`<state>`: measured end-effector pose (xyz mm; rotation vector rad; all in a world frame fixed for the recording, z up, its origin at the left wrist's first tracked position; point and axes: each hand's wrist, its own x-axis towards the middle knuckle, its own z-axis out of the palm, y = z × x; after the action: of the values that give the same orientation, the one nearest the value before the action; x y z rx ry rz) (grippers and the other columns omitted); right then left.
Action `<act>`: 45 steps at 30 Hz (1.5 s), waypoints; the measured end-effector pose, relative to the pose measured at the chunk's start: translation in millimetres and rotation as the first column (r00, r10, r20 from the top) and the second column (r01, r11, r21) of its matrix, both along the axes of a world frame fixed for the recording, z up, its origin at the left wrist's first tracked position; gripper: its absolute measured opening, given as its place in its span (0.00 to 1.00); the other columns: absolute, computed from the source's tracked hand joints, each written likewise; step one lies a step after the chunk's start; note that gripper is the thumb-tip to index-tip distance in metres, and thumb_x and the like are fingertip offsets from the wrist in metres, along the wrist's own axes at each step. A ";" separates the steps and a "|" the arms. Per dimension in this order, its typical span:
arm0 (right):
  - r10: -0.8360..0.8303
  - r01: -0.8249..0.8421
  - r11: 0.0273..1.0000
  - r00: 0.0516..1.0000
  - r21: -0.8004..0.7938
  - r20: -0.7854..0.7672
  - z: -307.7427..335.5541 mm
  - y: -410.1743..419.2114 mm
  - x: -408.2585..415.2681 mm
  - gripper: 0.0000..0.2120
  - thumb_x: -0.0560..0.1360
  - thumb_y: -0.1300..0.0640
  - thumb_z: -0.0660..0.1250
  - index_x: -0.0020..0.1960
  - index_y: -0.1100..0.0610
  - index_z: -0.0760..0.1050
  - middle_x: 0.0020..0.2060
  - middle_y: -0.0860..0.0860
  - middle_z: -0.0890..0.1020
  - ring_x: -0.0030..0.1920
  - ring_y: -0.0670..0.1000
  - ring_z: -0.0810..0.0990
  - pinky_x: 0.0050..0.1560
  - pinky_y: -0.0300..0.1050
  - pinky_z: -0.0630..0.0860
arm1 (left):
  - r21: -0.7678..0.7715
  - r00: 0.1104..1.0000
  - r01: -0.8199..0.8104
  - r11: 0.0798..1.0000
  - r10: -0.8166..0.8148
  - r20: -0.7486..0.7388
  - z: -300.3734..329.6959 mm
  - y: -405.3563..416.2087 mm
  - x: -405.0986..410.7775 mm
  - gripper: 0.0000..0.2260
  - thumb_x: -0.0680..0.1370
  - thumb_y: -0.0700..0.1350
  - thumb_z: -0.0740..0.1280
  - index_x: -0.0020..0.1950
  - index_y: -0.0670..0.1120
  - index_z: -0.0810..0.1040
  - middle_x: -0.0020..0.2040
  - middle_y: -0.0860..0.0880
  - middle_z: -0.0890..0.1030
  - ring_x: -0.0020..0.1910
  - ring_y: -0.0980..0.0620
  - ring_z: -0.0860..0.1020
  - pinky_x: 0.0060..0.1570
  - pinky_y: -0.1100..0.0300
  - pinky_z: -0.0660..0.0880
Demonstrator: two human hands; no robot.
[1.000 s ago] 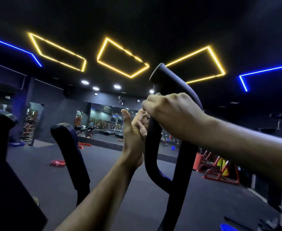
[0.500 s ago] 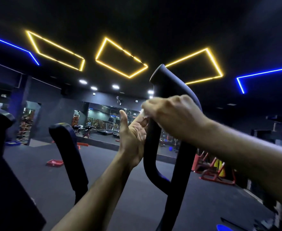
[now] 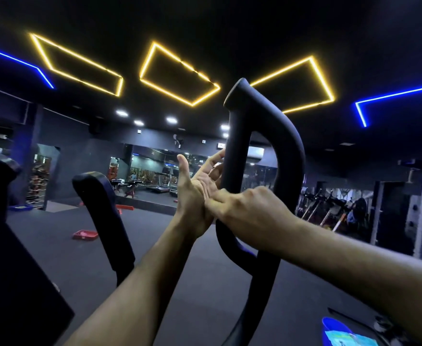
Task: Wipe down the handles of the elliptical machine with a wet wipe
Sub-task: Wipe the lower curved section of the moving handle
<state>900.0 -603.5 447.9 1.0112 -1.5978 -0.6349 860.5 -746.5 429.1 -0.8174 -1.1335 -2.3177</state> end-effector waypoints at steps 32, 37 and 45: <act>-0.222 0.074 0.859 0.946 0.506 0.238 -68.7 68.0 -20.2 0.06 0.74 0.63 0.68 0.44 0.53 0.74 0.39 0.49 0.82 0.40 0.55 0.82 0.29 0.47 0.72 | -0.339 0.993 0.079 0.937 -0.045 0.106 -24.1 5.3 -12.5 0.43 0.79 0.74 0.38 0.80 0.47 0.68 0.73 0.39 0.77 0.74 0.41 0.74 0.79 0.41 0.59; 0.345 -0.363 0.932 0.893 0.007 0.289 16.5 55.6 6.0 0.09 0.82 0.63 0.63 0.48 0.56 0.81 0.45 0.50 0.82 0.47 0.54 0.77 0.50 0.47 0.76 | -0.294 0.991 0.123 0.948 -0.099 0.095 -16.4 9.1 -9.9 0.44 0.80 0.74 0.39 0.80 0.46 0.68 0.74 0.38 0.76 0.74 0.39 0.73 0.79 0.36 0.60; 0.462 -0.418 0.693 0.883 -0.588 -0.083 73.5 8.8 27.6 0.09 0.79 0.60 0.69 0.59 0.58 0.81 0.51 0.52 0.80 0.44 0.50 0.82 0.41 0.50 0.83 | -0.200 1.000 0.009 0.980 -0.013 -0.016 -3.4 14.7 -3.0 0.40 0.81 0.71 0.39 0.81 0.47 0.66 0.73 0.41 0.77 0.74 0.41 0.74 0.79 0.39 0.60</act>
<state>927.5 -594.7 521.4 0.8870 -1.3950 0.2434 857.5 -731.8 425.7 -0.9145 -1.3741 -2.2262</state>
